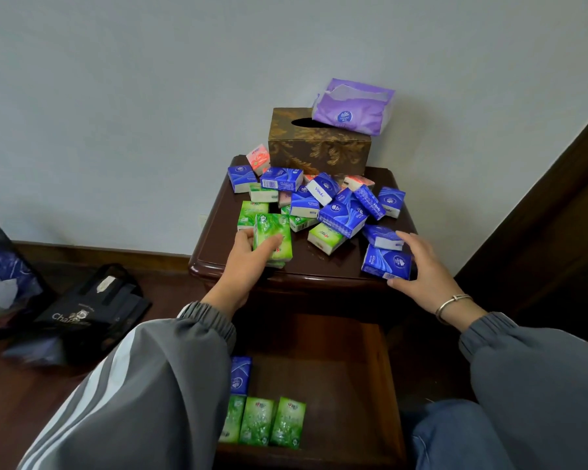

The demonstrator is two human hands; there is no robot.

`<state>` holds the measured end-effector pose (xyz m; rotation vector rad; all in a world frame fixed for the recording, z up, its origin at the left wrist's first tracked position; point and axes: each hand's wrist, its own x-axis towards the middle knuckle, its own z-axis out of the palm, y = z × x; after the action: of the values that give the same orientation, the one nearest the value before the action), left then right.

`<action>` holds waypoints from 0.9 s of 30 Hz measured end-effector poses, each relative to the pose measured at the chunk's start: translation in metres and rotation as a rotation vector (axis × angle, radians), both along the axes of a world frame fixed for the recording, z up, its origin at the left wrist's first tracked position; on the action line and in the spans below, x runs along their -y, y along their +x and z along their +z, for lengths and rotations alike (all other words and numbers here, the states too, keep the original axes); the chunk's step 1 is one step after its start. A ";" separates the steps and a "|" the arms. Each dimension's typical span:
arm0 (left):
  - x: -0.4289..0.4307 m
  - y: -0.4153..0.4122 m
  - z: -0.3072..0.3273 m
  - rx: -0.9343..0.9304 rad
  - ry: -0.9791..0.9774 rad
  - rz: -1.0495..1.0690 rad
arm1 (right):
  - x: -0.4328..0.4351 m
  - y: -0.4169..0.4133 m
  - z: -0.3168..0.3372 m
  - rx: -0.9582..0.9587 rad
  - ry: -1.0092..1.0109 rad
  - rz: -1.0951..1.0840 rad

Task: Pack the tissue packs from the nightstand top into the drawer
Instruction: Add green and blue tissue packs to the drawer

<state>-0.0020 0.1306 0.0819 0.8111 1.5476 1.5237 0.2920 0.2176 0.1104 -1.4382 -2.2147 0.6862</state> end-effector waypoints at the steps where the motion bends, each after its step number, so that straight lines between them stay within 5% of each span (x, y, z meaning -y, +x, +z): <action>1: 0.000 0.000 0.000 0.000 0.001 0.000 | 0.003 0.001 0.001 -0.042 -0.012 -0.019; 12: 0.002 0.000 0.000 0.021 0.027 -0.023 | 0.024 0.035 0.049 -0.082 -0.194 0.008; 16: 0.002 -0.002 -0.001 0.035 0.032 -0.032 | 0.012 0.010 0.048 -0.249 -0.036 -0.218; 19: 0.002 -0.002 -0.001 0.040 0.021 -0.027 | 0.007 -0.022 0.026 -0.094 0.127 -0.363; 27: 0.002 -0.001 -0.002 0.052 0.042 -0.036 | 0.003 -0.052 -0.007 0.053 0.099 -0.441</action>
<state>-0.0034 0.1287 0.0797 0.8129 1.4598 1.5438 0.2400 0.2149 0.1029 -1.8235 -1.8403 0.3861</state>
